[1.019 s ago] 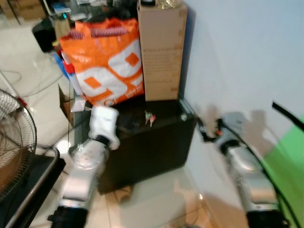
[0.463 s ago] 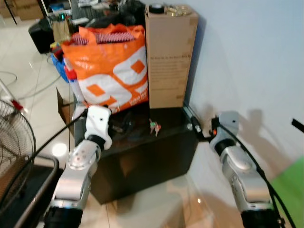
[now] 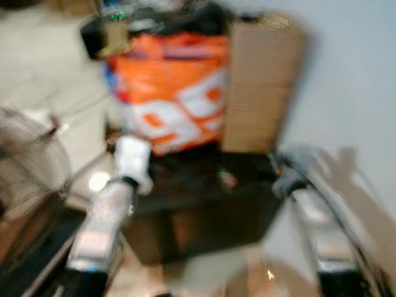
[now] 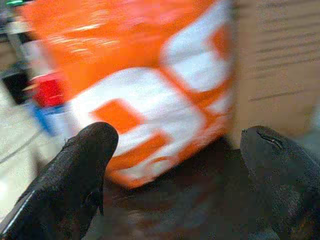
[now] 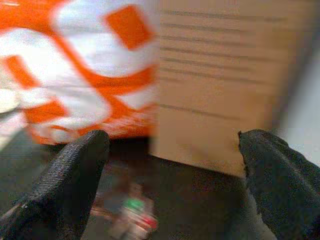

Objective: Hang keys on a hook

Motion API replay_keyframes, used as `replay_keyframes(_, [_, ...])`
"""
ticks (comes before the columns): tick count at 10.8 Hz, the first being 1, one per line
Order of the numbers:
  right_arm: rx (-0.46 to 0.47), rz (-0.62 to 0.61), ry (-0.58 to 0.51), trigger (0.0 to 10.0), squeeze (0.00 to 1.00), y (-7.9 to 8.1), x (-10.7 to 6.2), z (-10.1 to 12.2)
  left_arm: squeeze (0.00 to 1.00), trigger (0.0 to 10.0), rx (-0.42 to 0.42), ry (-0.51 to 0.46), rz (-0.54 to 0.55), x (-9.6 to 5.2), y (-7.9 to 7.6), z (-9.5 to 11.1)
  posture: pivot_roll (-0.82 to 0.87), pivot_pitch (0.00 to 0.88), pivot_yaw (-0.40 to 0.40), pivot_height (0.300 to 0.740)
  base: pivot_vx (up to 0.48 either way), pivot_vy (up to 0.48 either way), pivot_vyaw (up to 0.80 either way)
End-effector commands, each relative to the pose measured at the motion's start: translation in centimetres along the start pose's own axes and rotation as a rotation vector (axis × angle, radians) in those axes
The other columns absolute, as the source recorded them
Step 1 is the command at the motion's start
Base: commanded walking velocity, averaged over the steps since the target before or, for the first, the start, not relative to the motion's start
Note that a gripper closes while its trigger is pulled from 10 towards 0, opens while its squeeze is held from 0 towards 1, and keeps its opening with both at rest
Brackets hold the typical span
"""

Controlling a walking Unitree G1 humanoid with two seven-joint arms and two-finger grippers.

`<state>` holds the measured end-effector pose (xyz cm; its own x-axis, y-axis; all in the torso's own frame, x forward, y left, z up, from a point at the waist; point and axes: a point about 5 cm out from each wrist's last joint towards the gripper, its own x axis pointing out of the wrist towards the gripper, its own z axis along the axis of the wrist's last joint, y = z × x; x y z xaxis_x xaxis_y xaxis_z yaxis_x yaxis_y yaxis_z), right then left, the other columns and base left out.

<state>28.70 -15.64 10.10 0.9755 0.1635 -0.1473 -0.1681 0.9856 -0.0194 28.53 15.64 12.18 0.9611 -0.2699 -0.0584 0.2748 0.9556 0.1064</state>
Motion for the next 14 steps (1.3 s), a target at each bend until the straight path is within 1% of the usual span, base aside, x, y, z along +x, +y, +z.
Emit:
replay_keyframes(1, [-0.013,-0.033,-0.001,10.0,1.00,-1.0,-0.1,0.0,0.00,10.0,0.002,-0.015,-0.014,0.2,-0.5,0.4,-0.03,0.000,0.049,0.740,0.364,0.000,0.80])
replay_keyframes(3, [-0.025,-0.041,0.013,10.0,1.00,-1.4,0.1,-0.2,0.00,10.0,0.005,-0.013,-0.015,0.2,-0.6,0.4,-0.02,0.000,0.041,0.740,0.369,0.000,0.00])
replay_keyframes(7, [-0.059,-0.017,0.020,10.0,1.00,-1.7,0.6,0.0,0.00,10.0,0.004,-0.015,-0.010,0.4,-0.6,0.5,-0.02,0.000,0.033,0.740,0.364,0.000,0.00])
replay_keyframes(9, [-0.089,0.044,0.038,10.0,1.00,-1.3,0.7,-0.2,0.00,10.0,0.007,-0.014,-0.015,0.5,-0.7,0.5,-0.02,0.000,0.034,0.740,0.356,0.000,0.00])
replay_keyframes(10, [-0.158,0.135,0.130,10.0,0.74,-0.8,0.7,-1.3,0.00,10.0,0.034,0.025,-0.094,0.6,-1.2,-0.1,-0.03,0.000,0.039,0.740,0.000,0.000,0.00])
replay_keyframes(11, [-0.189,0.162,0.203,10.0,0.00,-0.8,0.7,-2.3,0.00,10.0,0.052,0.054,-0.176,0.3,-1.6,-0.5,-0.03,0.000,0.039,0.740,0.000,0.000,0.00])
replay_keyframes(12, [-0.230,0.163,0.271,10.0,0.00,-1.0,0.8,-3.1,0.00,10.0,0.075,0.088,-0.262,0.0,-2.0,-1.0,-0.03,0.000,0.039,0.740,0.000,0.000,0.00])
replay_keyframes(13, [-0.271,0.193,0.337,10.0,0.00,-0.9,0.7,-4.0,0.00,10.0,0.084,0.141,-0.356,-0.4,-2.4,-1.7,-0.03,0.000,0.032,0.740,0.000,0.000,0.00])
replay_keyframes(14, [-0.299,0.247,0.415,10.0,0.00,-0.6,0.6,-5.0,0.00,10.0,0.104,0.211,-0.472,-0.9,-2.9,-2.6,-0.03,0.000,0.028,0.740,0.000,0.000,0.00])
